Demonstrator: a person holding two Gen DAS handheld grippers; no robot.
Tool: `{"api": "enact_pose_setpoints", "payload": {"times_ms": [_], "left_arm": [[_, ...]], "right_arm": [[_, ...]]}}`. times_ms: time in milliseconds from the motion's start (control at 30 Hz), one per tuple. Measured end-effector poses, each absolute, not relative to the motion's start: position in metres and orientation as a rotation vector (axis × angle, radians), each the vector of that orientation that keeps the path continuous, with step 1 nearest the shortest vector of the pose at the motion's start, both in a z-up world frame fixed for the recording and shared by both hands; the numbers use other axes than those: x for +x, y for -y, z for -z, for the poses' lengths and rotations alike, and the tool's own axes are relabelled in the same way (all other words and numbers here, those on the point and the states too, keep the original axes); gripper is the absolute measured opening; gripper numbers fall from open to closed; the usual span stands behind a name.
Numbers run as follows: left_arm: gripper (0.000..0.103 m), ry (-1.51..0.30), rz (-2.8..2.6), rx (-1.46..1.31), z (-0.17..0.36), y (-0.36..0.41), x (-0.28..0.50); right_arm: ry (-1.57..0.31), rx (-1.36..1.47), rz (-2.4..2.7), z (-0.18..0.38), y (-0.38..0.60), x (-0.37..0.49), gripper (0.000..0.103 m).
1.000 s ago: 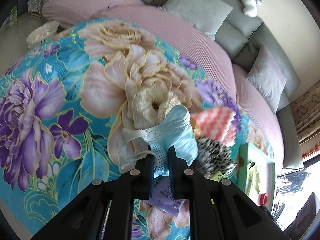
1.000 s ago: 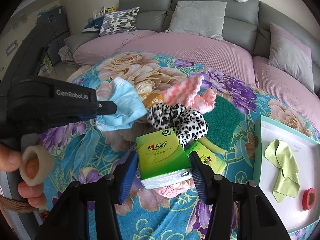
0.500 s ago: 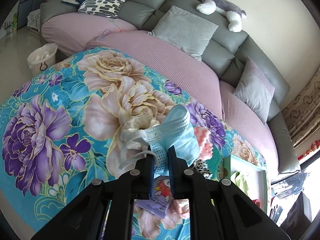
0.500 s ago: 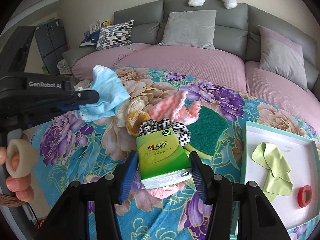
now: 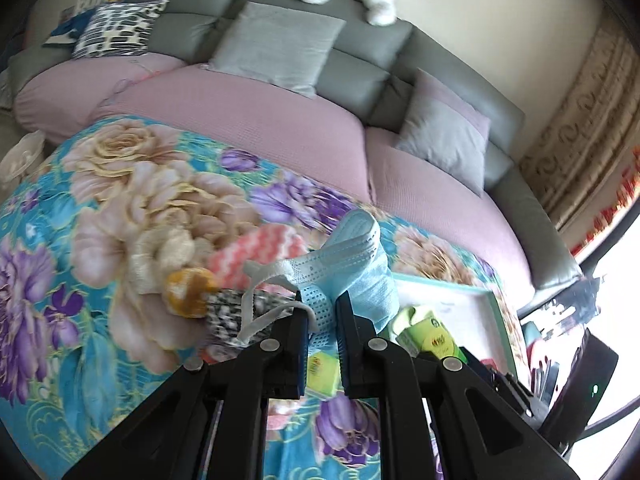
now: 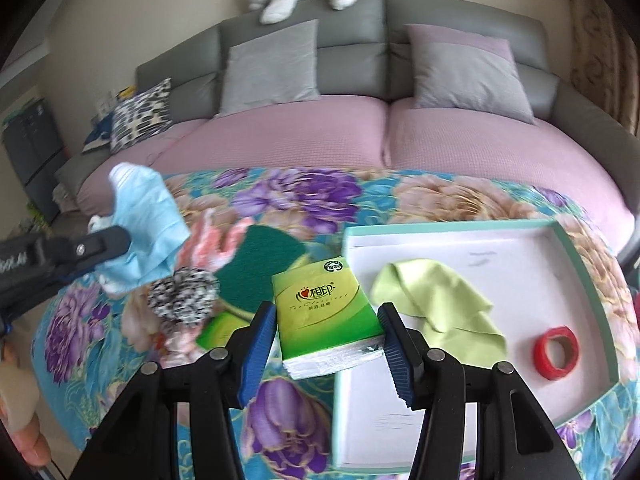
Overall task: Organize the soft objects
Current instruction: 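Carry the blue mask and green tissue pack into the tray and release both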
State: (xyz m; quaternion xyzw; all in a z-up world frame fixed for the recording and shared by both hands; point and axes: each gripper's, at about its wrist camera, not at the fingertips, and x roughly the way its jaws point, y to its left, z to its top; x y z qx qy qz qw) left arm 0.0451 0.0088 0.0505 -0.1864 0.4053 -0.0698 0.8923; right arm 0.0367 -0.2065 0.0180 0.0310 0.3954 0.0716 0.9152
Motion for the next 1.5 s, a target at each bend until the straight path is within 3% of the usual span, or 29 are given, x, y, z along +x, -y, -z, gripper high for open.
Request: {"api": "enact_pose_setpoints", "payload": {"times_ms": [867, 1500], "left_arm": [[0.013, -0.937, 0.463, -0.183, 0.006, 0.154, 0.078], [0.014, -0.989, 0.466, -0.133, 0.04, 0.189, 0.093]], "right_arm": [[-0.846, 0.27, 0.208, 0.016, 0.344, 0.055, 0.055], [-0.843, 0.313, 0.221, 0.02, 0.355, 0.056, 0.055]]}}
